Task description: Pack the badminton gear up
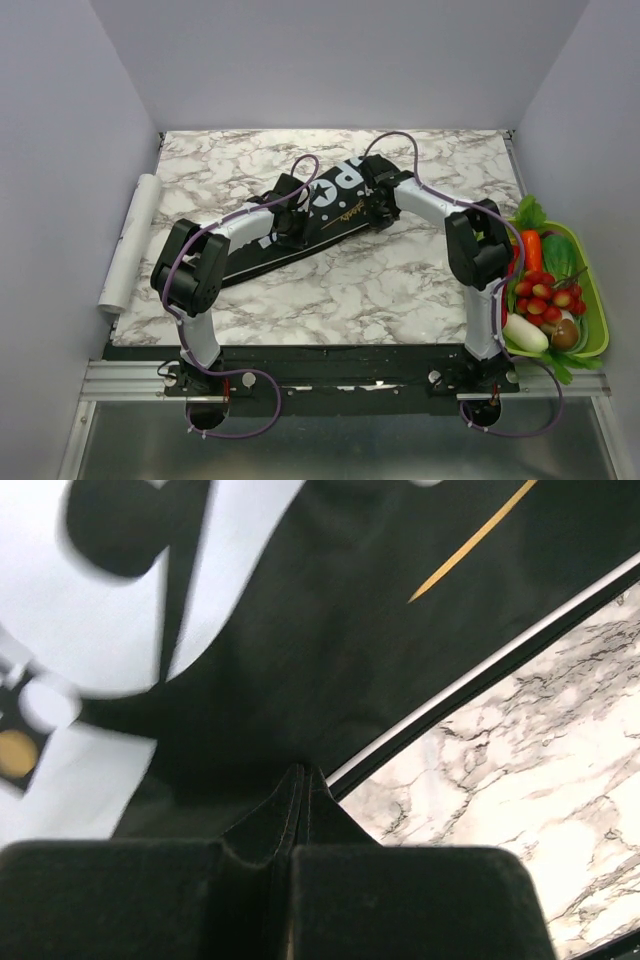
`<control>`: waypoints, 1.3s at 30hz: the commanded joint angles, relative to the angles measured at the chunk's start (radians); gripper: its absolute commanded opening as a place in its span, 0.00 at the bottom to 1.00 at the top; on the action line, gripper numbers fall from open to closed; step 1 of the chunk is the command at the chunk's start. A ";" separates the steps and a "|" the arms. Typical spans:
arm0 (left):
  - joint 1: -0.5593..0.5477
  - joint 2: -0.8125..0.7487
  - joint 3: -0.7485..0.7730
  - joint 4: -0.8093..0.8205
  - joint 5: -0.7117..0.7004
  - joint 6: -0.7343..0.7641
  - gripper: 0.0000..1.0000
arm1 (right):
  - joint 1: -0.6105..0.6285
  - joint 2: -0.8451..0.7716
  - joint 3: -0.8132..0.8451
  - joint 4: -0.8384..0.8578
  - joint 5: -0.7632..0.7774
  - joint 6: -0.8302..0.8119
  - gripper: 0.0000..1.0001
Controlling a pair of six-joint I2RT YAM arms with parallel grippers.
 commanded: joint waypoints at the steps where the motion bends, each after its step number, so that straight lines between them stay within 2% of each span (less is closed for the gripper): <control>1: -0.003 0.006 0.021 -0.030 -0.015 0.010 0.00 | 0.094 0.002 0.023 0.042 -0.180 0.023 0.01; 8: -0.003 0.005 0.017 -0.026 -0.017 0.010 0.00 | 0.171 0.025 0.053 0.040 -0.325 0.079 0.01; 16: -0.003 -0.008 -0.006 -0.017 -0.023 0.010 0.00 | 0.171 0.020 0.051 0.039 -0.335 0.128 0.01; 25: -0.003 -0.015 -0.025 -0.004 -0.024 0.006 0.00 | 0.180 0.025 -0.055 0.212 -0.558 0.263 0.01; 39: -0.003 -0.018 -0.032 0.006 -0.015 0.003 0.00 | 0.252 0.066 -0.099 0.453 -0.771 0.496 0.01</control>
